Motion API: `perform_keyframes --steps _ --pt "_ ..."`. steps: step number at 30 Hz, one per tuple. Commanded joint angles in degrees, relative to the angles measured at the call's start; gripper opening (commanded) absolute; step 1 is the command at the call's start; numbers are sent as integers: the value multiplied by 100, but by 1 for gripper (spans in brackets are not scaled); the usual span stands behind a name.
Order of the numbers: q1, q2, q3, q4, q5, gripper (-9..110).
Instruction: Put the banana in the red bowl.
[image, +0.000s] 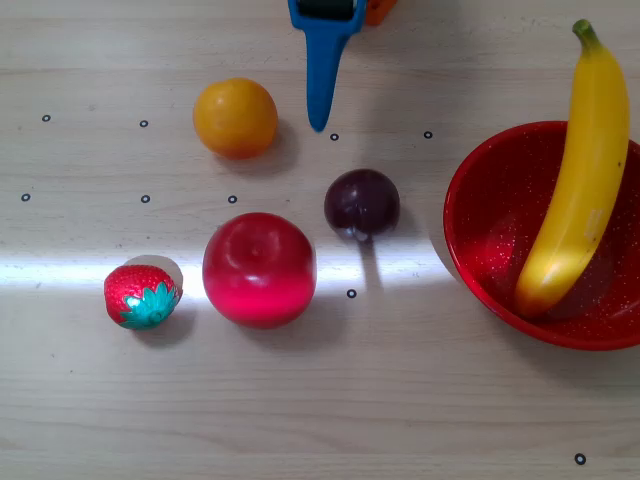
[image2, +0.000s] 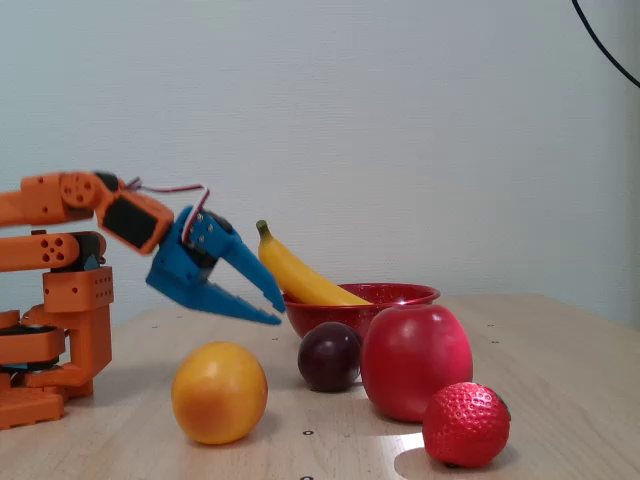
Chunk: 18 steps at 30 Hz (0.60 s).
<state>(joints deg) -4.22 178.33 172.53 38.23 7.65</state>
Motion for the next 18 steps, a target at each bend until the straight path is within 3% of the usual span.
perform_keyframes --steps 1,3,18 --pt "-62 220 176 -404 62 0" --pt "-44 439 554 -615 97 0" --pt "132 677 615 888 -545 0"
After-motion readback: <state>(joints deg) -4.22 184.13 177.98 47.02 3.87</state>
